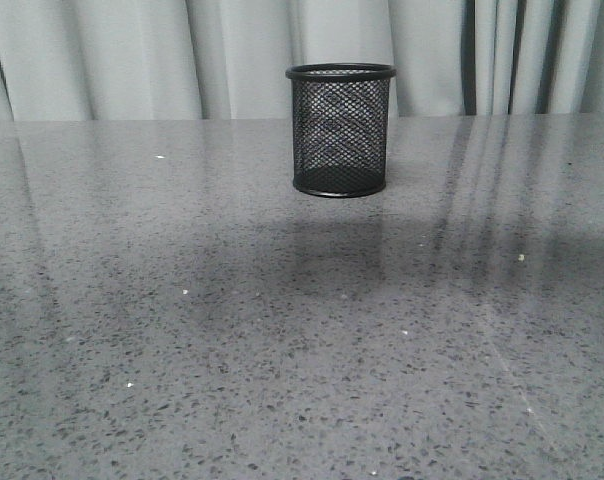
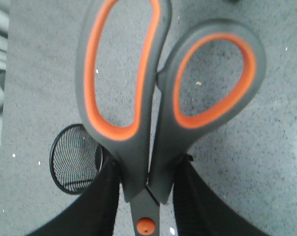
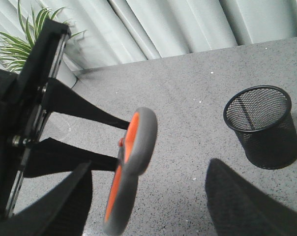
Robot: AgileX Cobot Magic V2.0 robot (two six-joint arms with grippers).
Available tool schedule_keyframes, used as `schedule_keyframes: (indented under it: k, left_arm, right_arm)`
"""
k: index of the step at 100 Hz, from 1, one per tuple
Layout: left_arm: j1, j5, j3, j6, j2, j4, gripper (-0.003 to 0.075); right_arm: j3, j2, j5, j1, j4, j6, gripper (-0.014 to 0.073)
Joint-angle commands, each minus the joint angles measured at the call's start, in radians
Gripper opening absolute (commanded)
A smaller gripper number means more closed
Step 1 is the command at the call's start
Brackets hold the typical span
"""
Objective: Put scissors into bucket
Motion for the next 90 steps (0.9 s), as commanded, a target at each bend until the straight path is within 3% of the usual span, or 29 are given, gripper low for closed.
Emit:
schedule_keyframes:
  k: [1, 42, 54, 66, 81, 90]
  left_arm:
    - [-0.024, -0.081, -0.032, -0.025, -0.041, -0.011, 0.0025]
    - [-0.085, -0.149, -0.032, -0.035, -0.041, -0.005, 0.0025]
    - [-0.096, -0.171, -0.032, -0.035, -0.041, -0.010, 0.0026]
    - [-0.096, -0.187, -0.032, -0.035, -0.041, -0.044, 0.0036]
    - [-0.096, -0.181, -0.032, -0.035, -0.041, -0.107, 0.0170]
    - [-0.096, -0.181, -0.032, -0.035, -0.041, -0.110, 0.0367]
  right_arm:
    - [-0.035, -0.006, -0.060, 0.001, 0.035, -0.015, 0.0444]
    - [-0.035, -0.002, -0.072, 0.001, 0.035, -0.015, 0.0436]
    - [-0.035, -0.002, -0.072, 0.001, 0.035, -0.017, 0.0340]
    - [-0.035, -0.002, -0.070, 0.001, 0.035, -0.038, 0.0161]
    - [-0.035, -0.002, -0.070, 0.001, 0.035, -0.042, -0.0046]
    - [-0.035, -0.002, -0.070, 0.001, 0.035, -0.042, -0.0071]
